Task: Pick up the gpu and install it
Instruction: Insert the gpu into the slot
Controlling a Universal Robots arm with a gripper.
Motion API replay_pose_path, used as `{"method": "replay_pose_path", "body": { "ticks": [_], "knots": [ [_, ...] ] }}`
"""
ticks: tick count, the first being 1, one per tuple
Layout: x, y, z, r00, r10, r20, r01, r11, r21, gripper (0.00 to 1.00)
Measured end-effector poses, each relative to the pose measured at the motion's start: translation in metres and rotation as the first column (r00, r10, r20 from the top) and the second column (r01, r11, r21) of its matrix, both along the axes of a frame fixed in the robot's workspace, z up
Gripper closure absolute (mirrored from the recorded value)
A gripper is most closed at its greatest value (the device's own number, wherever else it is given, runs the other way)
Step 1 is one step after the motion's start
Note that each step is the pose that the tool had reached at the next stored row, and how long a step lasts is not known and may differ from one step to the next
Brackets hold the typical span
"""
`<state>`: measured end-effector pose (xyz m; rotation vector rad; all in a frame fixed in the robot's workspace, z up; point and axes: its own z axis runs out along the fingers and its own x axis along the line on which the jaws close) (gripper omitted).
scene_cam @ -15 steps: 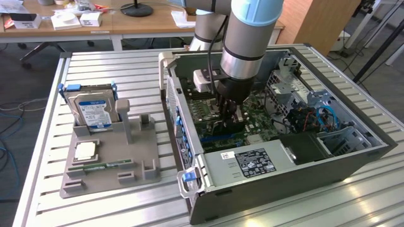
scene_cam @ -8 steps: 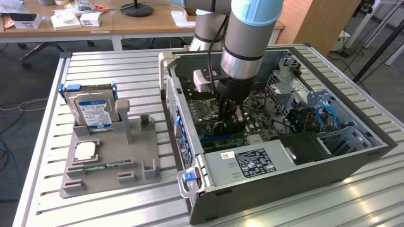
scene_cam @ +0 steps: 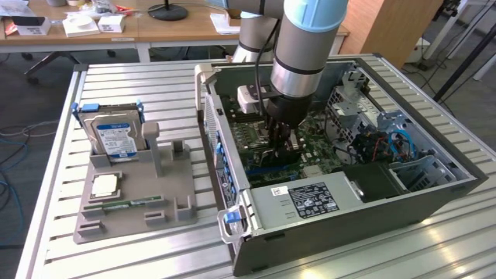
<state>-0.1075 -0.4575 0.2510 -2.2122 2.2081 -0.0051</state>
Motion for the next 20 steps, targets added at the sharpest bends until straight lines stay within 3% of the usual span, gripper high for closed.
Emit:
{"method": "replay_pose_path", "body": {
  "ticks": [7, 20],
  "knots": [
    [0.000, 0.0000, 0.0064, 1.0000, 0.000, 0.0001, 0.000, 1.0000, -0.0001, 0.67],
    [0.000, 0.0000, 0.0463, 1.0000, 0.000, 0.0016, 0.000, 1.0000, 0.0001, 0.67]
  ]
}}
